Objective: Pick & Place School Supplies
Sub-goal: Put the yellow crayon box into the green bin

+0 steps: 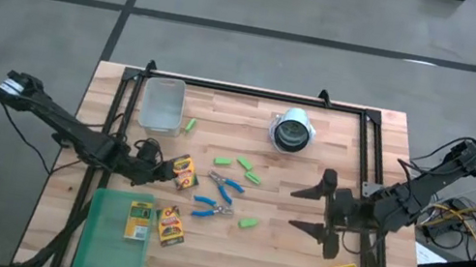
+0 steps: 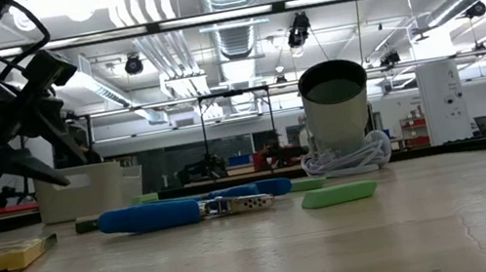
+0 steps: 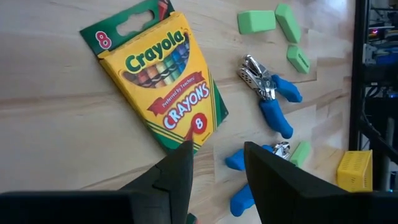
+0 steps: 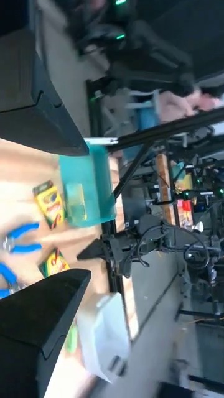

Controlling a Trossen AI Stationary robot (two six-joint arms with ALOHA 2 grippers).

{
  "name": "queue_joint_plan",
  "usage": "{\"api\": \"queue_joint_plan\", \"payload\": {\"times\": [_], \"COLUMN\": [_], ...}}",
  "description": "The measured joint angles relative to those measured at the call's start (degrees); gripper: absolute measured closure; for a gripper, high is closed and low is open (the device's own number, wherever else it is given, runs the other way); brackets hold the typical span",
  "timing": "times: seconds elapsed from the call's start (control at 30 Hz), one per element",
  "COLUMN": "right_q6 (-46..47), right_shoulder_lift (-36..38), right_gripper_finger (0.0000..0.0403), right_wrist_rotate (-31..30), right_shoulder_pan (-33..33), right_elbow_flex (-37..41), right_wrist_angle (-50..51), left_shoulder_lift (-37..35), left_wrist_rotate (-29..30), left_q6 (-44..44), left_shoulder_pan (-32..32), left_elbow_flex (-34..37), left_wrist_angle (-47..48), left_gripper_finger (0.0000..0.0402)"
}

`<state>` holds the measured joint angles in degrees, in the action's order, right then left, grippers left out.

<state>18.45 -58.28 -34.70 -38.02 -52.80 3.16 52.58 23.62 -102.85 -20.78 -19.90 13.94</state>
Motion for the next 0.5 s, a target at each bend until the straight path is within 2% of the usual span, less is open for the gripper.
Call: {"api": "queue_joint_plan", "payload": {"times": [0.17,0.3,0.5], "right_q6": [3.34,-1.91,-5.38], "right_shoulder_lift": [0.04,0.02,0.00], "right_gripper_finger": [0.0095,0.0101,0.0106], "right_wrist_rotate": [-1.84,-5.70,-6.82], "right_shoulder_pan": [0.64,0.64,1.09], "right_elbow_flex": [0.00,0.00,0.00], "right_wrist_angle": [-1.54,-0.65,-1.30], "left_shoulder_lift": [0.00,0.00,0.00], "left_wrist_rotate": [0.08,0.30,1.96], "left_q6": [-0.80,-0.80,-0.83], "left_shoulder_pan": [0.00,0.00,0.03], "left_elbow_flex": [0.00,0.00,0.00], "left_wrist_angle": [0.00,0.02,0.02], "left_gripper_finger": [0.0254,0.0254,0.0254]}}
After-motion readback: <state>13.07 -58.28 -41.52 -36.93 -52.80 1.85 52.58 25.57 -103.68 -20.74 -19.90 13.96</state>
